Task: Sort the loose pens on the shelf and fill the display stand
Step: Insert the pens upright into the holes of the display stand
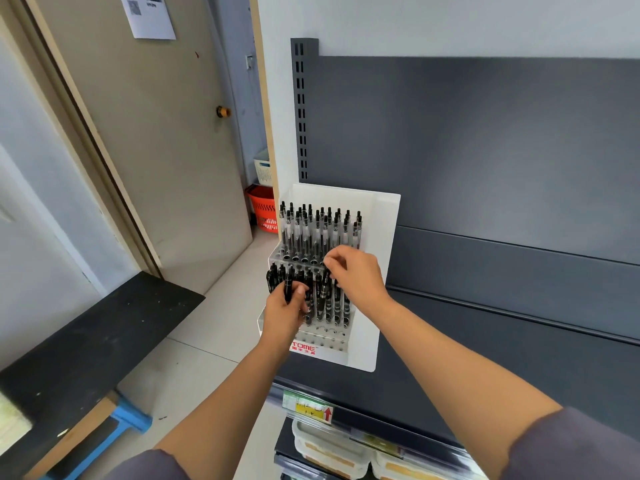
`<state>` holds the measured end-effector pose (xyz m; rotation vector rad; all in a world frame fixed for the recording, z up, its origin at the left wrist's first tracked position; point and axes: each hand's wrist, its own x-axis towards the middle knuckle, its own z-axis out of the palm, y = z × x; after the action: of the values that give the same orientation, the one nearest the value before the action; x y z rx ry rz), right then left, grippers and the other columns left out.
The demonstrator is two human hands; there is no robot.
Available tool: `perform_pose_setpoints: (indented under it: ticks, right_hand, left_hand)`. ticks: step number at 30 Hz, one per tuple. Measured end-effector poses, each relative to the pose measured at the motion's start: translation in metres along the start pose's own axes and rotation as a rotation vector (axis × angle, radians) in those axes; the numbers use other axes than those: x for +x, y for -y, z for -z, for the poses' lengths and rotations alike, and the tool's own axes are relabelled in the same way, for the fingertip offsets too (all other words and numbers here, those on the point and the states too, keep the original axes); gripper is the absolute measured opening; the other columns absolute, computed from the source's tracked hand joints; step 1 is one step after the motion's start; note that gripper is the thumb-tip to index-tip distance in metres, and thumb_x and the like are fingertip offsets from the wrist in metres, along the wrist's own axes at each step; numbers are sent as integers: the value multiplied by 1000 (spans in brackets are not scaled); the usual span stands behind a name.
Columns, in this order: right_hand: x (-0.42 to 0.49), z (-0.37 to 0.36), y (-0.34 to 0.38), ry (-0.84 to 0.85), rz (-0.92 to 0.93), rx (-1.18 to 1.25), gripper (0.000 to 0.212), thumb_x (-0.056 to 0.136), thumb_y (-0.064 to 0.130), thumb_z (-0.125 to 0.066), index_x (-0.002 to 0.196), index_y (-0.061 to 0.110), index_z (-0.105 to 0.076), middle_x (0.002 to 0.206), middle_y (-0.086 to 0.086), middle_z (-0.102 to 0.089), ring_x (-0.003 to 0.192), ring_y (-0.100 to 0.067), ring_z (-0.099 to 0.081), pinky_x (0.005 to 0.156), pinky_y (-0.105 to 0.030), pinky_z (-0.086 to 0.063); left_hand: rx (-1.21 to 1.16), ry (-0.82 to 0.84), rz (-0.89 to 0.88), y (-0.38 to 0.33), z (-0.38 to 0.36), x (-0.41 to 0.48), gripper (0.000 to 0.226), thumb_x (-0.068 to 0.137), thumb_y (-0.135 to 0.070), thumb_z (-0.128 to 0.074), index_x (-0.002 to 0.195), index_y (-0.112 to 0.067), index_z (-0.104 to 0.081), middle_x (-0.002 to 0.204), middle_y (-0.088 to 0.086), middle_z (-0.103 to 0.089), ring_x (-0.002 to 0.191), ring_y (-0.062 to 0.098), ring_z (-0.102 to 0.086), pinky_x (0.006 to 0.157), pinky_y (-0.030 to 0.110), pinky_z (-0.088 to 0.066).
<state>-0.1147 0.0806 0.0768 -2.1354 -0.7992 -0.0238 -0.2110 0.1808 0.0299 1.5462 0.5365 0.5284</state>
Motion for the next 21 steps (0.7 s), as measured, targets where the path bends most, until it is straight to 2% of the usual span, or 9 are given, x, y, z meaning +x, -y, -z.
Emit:
perform_pose_setpoints:
  ticks: [3,6,9,11,14,17,21]
  right_hand:
    - [-3,-10,-4,36,1,-23,15,94,25,-54,96,17,-67,84,3,-68,81,-16,-63,79,-39,-52]
    - [-4,-16,-5,61,34,-153,17,94,33,-53,106,24,-62,97,7,-70,90,-16,-64,74,-34,-52]
    - [2,-18,-6,14,108,-333,17,93,39,-53,101,29,-63,94,10,-69,95,-16,-59,69,-28,-45]
    - [5,-19,-8,14,165,-418,17,93,38,-54,98,29,-68,101,9,-66,104,-19,-51,79,-31,-40]
    - [6,-23,-13,47,165,-472,17,91,38,-56,97,30,-70,114,8,-56,112,-21,-42,91,-37,-33]
    - [5,-28,-15,25,143,-442,14,90,36,-58,97,28,-68,114,7,-52,114,-21,-39,93,-37,-33]
    - [4,-33,-14,1,144,-439,11,89,34,-60,96,26,-64,114,6,-49,113,-21,-39,92,-36,-32]
  left_hand:
    - [23,18,35,3,3,-5,14,98,-15,-45,101,-9,-57,63,5,-49,41,6,-36,36,16,-28]
    - [36,23,25,6,5,-10,10,97,-20,-47,103,-14,-53,67,4,-50,44,6,-37,39,17,-29]
    - [8,-3,24,7,8,-14,17,98,-33,-41,106,-18,-46,72,1,-50,51,7,-36,44,19,-30]
    - [-55,-5,10,9,11,-15,23,101,-34,-32,98,-16,-45,72,1,-51,51,8,-33,46,21,-27]
    - [-54,6,-23,13,15,-13,25,102,-26,-31,91,-12,-48,71,2,-48,53,9,-34,47,24,-28]
    - [10,19,-31,19,19,-7,21,100,-22,-37,89,-15,-53,70,2,-44,58,12,-40,51,25,-39]
    - [95,62,-82,22,22,1,13,97,-21,-45,94,-20,-57,76,-1,-55,71,11,-52,65,18,-48]
